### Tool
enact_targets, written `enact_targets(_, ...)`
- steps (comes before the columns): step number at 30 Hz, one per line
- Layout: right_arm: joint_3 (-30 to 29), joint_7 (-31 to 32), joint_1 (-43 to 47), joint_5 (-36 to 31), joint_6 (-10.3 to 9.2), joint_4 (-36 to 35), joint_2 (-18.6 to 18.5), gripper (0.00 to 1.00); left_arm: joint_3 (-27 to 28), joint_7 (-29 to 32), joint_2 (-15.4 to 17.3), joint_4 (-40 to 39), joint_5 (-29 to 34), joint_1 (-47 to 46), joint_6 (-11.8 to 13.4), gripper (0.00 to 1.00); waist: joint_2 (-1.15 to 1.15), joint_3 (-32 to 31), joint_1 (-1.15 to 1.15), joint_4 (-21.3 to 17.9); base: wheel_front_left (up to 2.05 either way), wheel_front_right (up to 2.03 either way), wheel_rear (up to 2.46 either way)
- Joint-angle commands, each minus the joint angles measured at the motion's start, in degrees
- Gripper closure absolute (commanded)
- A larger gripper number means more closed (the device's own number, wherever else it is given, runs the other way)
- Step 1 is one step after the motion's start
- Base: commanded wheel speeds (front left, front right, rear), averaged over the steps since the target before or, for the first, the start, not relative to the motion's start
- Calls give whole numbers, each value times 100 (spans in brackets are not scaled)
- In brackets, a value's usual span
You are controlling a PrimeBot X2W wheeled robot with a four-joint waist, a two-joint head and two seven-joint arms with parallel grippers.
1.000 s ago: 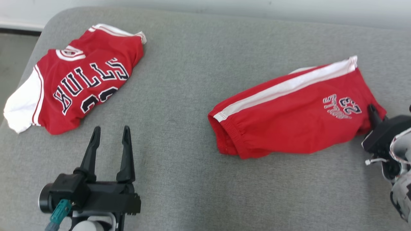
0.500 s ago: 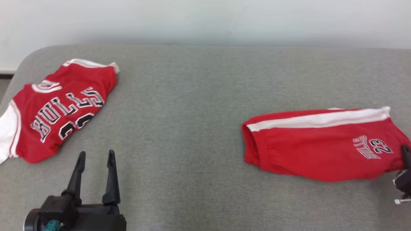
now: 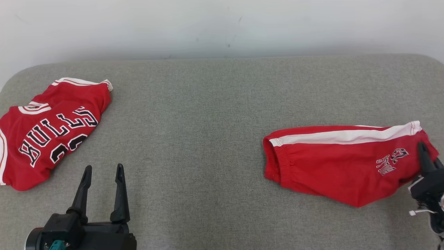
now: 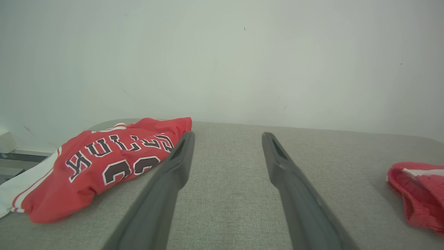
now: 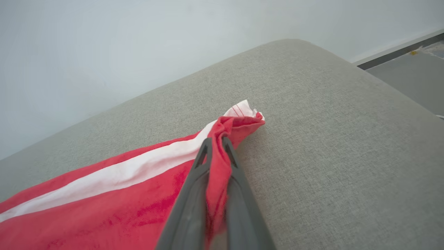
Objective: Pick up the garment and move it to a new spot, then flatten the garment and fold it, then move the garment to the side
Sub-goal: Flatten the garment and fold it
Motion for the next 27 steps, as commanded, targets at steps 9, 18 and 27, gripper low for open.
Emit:
enact_targets(9,452,-207,160,-708,1,-1306,321,100,10,-3,1,-9,-65,101,0,0,0,-75,0,4,0,0,0)
enact_targets(18,507,-224,464,-1244,1,-2374,752,100,-105,-3,1,13,-106,31,25,0,0,-38,0,186,0,0,0)
enact_targets(27,507,-63,922,-1862,1,-2662,1227,100,-135,-3,0,86,-186,-39,-3,0,0,31,0,413,0,0,0)
